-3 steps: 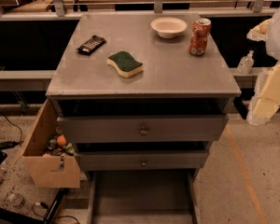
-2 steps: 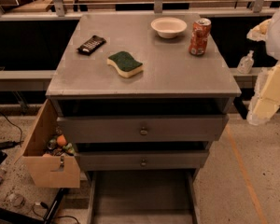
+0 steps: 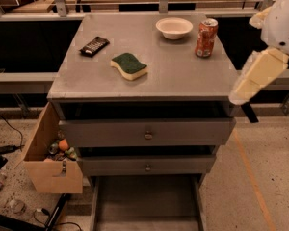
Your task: Place sponge into bottom drawer
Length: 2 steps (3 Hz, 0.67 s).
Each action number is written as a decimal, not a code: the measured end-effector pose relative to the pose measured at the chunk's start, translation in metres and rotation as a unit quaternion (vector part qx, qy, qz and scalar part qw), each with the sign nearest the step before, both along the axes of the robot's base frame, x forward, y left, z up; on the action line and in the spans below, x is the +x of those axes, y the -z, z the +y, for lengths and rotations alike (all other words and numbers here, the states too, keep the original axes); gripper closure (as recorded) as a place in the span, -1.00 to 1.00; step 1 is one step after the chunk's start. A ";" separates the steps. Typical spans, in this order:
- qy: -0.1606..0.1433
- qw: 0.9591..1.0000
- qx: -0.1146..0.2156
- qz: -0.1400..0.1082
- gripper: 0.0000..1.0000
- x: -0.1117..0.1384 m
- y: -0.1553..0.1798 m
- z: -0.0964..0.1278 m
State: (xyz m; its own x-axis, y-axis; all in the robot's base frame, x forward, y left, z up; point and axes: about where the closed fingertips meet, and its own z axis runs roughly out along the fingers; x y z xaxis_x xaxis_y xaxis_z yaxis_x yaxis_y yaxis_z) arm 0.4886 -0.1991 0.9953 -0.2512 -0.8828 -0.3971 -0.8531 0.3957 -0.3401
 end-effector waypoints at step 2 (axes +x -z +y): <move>0.046 0.975 0.211 -0.050 -1.00 0.049 0.017 0.038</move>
Offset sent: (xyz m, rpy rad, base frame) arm 0.1543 0.0360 0.0508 0.8144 -0.5706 -0.2061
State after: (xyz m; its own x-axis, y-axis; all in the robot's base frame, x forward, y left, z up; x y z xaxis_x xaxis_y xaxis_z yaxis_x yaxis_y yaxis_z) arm 0.5373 -0.1615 0.9779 -0.2633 -0.6111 -0.7465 -0.7783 0.5918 -0.2099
